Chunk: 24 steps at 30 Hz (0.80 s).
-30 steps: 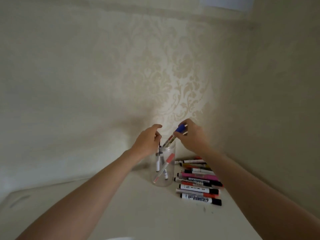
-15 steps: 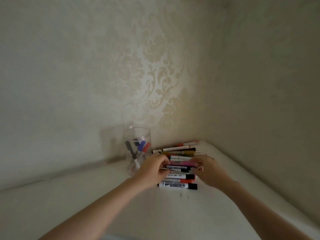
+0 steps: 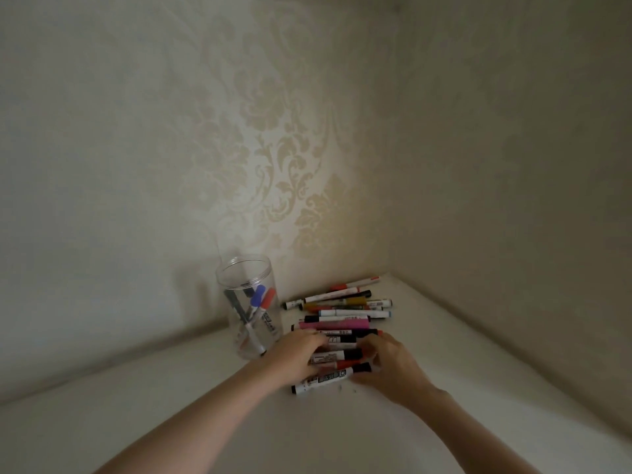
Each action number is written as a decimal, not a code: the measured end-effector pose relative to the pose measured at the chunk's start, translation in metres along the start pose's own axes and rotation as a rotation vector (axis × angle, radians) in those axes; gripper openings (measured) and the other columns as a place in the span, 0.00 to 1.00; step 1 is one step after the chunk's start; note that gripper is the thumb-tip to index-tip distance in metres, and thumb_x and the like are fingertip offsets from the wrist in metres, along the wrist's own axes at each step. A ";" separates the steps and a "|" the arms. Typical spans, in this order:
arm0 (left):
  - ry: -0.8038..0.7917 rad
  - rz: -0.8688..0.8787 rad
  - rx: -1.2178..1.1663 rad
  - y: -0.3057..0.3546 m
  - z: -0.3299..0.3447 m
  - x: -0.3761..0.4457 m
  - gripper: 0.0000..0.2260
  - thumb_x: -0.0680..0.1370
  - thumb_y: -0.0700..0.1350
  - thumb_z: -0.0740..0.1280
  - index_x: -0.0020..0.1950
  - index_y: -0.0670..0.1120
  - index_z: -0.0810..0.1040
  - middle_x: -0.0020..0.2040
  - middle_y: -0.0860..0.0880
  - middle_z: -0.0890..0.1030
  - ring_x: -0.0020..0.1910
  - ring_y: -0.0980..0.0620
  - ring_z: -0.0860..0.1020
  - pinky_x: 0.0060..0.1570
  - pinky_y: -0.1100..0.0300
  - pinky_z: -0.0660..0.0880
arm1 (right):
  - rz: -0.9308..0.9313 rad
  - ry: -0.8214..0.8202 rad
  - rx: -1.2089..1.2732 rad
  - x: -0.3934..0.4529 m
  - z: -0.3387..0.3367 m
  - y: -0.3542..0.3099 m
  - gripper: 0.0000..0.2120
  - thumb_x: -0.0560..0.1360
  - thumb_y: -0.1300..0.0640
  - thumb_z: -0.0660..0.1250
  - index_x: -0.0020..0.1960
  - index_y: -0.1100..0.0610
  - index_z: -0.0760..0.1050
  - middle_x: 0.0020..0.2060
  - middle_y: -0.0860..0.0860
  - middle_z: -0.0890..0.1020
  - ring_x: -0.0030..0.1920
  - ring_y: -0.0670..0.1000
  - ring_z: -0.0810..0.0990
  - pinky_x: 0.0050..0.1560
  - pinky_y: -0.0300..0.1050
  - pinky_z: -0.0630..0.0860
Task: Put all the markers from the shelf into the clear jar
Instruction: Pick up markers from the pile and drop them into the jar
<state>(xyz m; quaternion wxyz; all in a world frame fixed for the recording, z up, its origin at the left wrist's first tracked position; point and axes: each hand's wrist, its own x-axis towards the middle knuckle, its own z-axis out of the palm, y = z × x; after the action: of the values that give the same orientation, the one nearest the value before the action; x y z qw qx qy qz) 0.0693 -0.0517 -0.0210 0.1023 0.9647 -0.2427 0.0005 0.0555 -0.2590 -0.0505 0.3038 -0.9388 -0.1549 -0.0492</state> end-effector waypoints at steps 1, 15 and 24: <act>-0.029 0.004 -0.005 0.001 -0.002 0.000 0.14 0.77 0.50 0.68 0.61 0.50 0.77 0.60 0.51 0.79 0.58 0.53 0.78 0.57 0.59 0.75 | -0.001 -0.009 0.015 0.000 0.000 -0.001 0.21 0.67 0.44 0.74 0.57 0.49 0.75 0.54 0.47 0.78 0.51 0.47 0.78 0.53 0.42 0.77; -0.003 -0.213 -0.417 -0.008 -0.031 -0.032 0.05 0.83 0.50 0.58 0.57 0.52 0.68 0.50 0.51 0.76 0.51 0.51 0.76 0.49 0.59 0.70 | 0.080 -0.020 0.329 -0.008 -0.041 -0.025 0.01 0.75 0.54 0.68 0.45 0.51 0.78 0.42 0.49 0.82 0.37 0.44 0.79 0.39 0.35 0.76; 0.540 -0.177 -1.146 -0.017 -0.147 -0.060 0.05 0.82 0.42 0.61 0.56 0.46 0.75 0.45 0.50 0.80 0.45 0.53 0.79 0.46 0.56 0.75 | -0.144 0.551 0.660 0.060 -0.119 -0.164 0.09 0.76 0.52 0.67 0.52 0.55 0.79 0.36 0.48 0.84 0.32 0.44 0.81 0.38 0.36 0.78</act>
<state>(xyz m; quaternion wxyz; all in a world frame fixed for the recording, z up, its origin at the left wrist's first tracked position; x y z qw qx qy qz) 0.0311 0.0203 0.1166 0.6589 0.7394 -0.0895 0.1052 0.0600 -0.1876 0.1480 0.6133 -0.7299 -0.1407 -0.2668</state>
